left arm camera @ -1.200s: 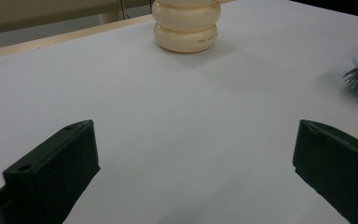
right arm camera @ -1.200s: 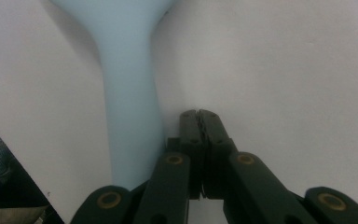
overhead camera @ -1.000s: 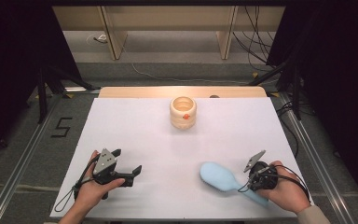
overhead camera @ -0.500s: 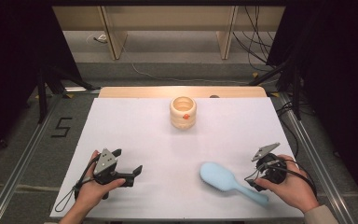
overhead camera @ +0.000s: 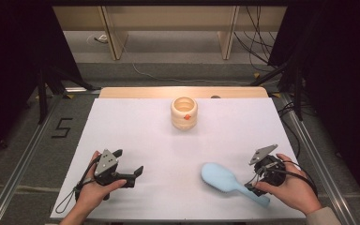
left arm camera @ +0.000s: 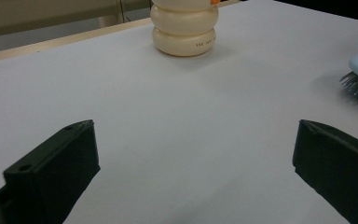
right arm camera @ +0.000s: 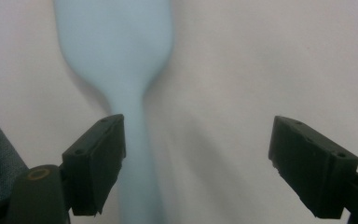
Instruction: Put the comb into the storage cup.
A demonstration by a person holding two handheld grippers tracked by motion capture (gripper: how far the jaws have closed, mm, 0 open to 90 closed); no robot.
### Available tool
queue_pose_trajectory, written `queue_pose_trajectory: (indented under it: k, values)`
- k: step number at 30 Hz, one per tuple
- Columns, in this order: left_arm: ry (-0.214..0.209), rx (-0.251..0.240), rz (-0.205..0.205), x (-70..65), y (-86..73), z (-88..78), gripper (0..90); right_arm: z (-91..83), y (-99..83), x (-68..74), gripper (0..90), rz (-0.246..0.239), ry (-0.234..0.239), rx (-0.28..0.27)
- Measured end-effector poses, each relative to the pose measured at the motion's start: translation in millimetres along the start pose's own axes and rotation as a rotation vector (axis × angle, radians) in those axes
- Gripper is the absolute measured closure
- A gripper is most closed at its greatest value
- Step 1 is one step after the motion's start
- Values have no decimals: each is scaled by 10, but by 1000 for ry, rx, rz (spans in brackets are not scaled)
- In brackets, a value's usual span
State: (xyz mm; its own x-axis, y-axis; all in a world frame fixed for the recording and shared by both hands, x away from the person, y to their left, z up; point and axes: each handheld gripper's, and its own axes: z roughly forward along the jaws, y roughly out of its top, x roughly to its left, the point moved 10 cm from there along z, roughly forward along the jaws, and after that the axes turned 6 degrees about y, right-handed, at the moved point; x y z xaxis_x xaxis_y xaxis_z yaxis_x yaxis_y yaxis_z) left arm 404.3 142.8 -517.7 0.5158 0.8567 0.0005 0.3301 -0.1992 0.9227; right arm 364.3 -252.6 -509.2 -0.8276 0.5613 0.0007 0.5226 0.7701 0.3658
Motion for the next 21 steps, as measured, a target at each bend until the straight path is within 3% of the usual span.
queue_pose_trajectory:
  k: [12, 21]
  values:
    - [-1, 2, 3, -4, -4, 6, 0, 90, 59, 148, 209, -56, 30, 47]
    - [-1, 1, 4, 0, 1, 4, 0, 260, 28, 252, 259, -90, 69, 143]
